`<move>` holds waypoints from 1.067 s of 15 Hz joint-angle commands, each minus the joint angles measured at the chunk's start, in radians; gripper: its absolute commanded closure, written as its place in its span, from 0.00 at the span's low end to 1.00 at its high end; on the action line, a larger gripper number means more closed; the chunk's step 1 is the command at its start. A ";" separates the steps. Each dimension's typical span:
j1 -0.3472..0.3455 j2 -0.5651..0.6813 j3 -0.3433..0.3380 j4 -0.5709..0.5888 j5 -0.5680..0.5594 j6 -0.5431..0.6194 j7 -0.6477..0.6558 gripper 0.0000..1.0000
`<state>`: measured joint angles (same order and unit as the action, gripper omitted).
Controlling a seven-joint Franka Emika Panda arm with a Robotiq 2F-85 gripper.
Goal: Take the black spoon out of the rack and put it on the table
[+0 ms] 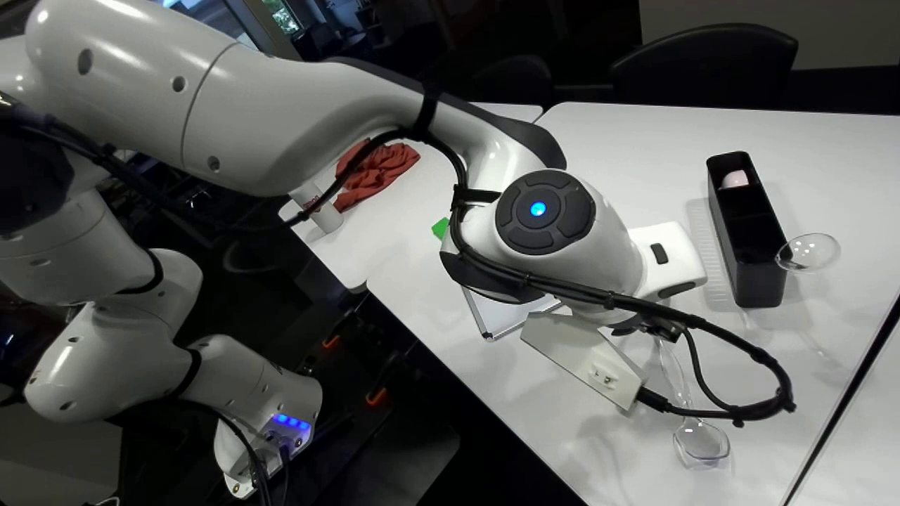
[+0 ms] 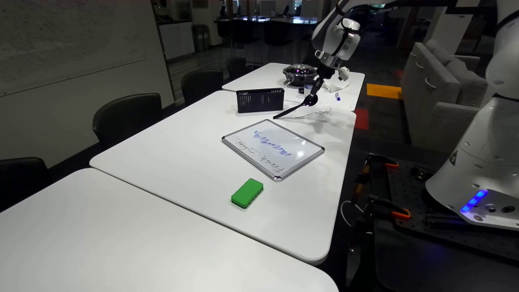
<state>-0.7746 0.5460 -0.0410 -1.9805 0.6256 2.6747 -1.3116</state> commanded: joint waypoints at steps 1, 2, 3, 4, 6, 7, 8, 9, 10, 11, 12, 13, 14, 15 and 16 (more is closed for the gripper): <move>-0.017 0.062 0.031 0.015 0.029 0.090 0.032 0.98; -0.012 0.077 0.028 0.013 0.022 0.113 0.051 0.98; -0.010 0.093 0.026 0.011 0.011 0.132 0.073 0.98; -0.013 0.105 0.029 0.008 0.002 0.145 0.087 0.98; -0.017 0.129 0.035 0.001 -0.026 0.165 0.113 0.98; -0.020 0.139 0.039 -0.002 -0.041 0.170 0.118 0.98; -0.025 0.146 0.045 -0.004 -0.056 0.175 0.128 0.98; -0.029 0.149 0.050 -0.007 -0.076 0.177 0.137 0.98; -0.034 0.147 0.057 -0.014 -0.096 0.178 0.145 0.78; -0.044 0.133 0.068 -0.027 -0.115 0.181 0.141 0.64; -0.055 0.117 0.081 -0.040 -0.133 0.187 0.143 0.57; -0.074 0.093 0.101 -0.055 -0.144 0.192 0.130 0.51; -0.099 0.062 0.128 -0.073 -0.150 0.185 0.114 0.43; -0.120 0.037 0.153 -0.087 -0.153 0.183 0.105 0.36; -0.151 -0.002 0.187 -0.108 -0.152 0.169 0.086 0.29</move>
<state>-0.8475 0.6733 0.0615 -1.9896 0.4907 2.8410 -1.1925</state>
